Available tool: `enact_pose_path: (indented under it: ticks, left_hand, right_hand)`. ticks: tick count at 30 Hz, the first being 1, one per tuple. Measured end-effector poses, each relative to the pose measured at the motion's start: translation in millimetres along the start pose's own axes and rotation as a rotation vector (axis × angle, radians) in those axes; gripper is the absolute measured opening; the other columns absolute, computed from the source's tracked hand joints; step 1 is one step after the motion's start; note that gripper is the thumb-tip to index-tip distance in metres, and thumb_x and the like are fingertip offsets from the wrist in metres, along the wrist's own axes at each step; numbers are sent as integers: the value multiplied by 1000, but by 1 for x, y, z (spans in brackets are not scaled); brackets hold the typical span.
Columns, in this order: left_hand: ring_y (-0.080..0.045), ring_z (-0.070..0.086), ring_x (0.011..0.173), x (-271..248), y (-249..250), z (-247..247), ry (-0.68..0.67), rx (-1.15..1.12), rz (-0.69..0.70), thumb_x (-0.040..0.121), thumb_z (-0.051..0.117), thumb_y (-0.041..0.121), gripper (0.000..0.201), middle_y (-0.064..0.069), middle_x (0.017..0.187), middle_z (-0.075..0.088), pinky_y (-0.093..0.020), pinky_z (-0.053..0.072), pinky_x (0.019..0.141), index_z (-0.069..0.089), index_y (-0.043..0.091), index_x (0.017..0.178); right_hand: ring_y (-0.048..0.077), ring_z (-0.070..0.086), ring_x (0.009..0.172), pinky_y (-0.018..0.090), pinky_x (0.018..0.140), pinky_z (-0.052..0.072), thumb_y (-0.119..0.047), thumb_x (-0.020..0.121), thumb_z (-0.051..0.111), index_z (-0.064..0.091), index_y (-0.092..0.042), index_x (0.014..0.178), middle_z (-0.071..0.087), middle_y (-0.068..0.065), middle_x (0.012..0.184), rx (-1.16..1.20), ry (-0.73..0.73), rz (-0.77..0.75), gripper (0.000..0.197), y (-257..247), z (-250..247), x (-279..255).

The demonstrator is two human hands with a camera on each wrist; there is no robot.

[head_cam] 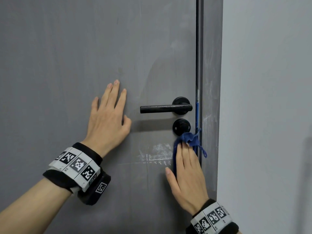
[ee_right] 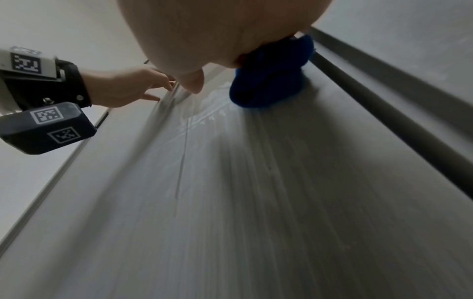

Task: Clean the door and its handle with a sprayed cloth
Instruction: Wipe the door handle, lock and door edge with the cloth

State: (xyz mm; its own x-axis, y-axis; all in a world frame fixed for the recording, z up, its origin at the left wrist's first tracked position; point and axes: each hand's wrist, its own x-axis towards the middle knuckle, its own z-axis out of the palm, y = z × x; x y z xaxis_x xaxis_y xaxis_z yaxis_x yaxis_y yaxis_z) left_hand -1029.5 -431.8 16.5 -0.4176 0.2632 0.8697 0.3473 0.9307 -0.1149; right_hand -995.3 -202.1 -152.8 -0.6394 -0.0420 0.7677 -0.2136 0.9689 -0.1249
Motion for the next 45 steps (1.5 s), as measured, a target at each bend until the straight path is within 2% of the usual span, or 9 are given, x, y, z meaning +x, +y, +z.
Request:
enact_pose_path:
  ticks: [3,13,23,28,31,35,38,42,45]
  left_hand:
    - [-25,10,155,-4,-1,1,10,-19,-3,86,51,21,73,-10,167,11,-55,24,119,28,8,154]
    - [-25,6,155,-43,-5,22,31,-107,-69,83,59,11,84,-10,168,6,-52,18,122,20,8,157]
    - [-27,-1,156,-65,6,49,19,-84,-71,84,51,16,85,-14,168,-1,-54,9,123,12,3,157]
    - [-26,2,156,-71,-1,51,79,-155,-39,85,50,8,80,-14,167,5,-47,10,126,14,0,156]
    - [-28,9,155,-83,-17,55,121,-188,0,86,51,-1,76,-17,166,12,-42,16,125,20,-4,155]
    - [-29,9,155,-103,-45,54,88,-143,-47,88,48,9,73,-15,166,11,-51,23,122,22,0,155]
    - [-27,8,155,-114,-64,47,46,-102,-73,87,46,12,73,-12,167,9,-52,22,121,22,3,156]
    - [-29,8,155,-118,-70,44,20,-85,-56,86,44,11,73,-13,167,9,-54,24,120,25,4,155]
    - [-29,8,155,-120,-63,46,11,-90,-64,85,46,12,73,-14,167,10,-54,22,121,28,5,155]
  right_hand:
    - [17,5,156,40,126,15,-49,103,32,6,-14,160,7,4,168,-12,-38,-127,72,-8,-4,-1]
    - [20,2,156,37,127,10,-49,103,32,9,-12,160,8,2,169,-17,-88,-309,73,-58,8,27]
    - [23,6,155,38,126,-2,-52,103,18,16,-9,159,16,11,166,-276,-53,4,71,45,5,-18]
    - [28,4,156,39,126,-3,-52,102,22,2,-11,160,6,11,167,-128,-39,59,73,17,31,-30]
    - [33,18,149,35,123,-3,-53,101,25,8,-9,159,21,14,162,-73,-64,38,74,-19,53,-39]
    - [30,28,145,39,123,11,-50,99,38,25,-6,155,35,13,157,-15,-67,-97,72,-80,73,-22]
    - [27,23,152,40,125,9,-50,100,39,20,-9,157,29,10,163,-8,-55,-219,73,-116,79,-2]
    - [26,24,151,39,125,13,-49,99,42,25,-14,157,31,6,162,-39,-33,-279,70,-106,68,7]
    - [31,30,146,39,124,8,-51,99,35,29,-12,156,41,14,156,-114,-10,-142,68,-60,51,6]
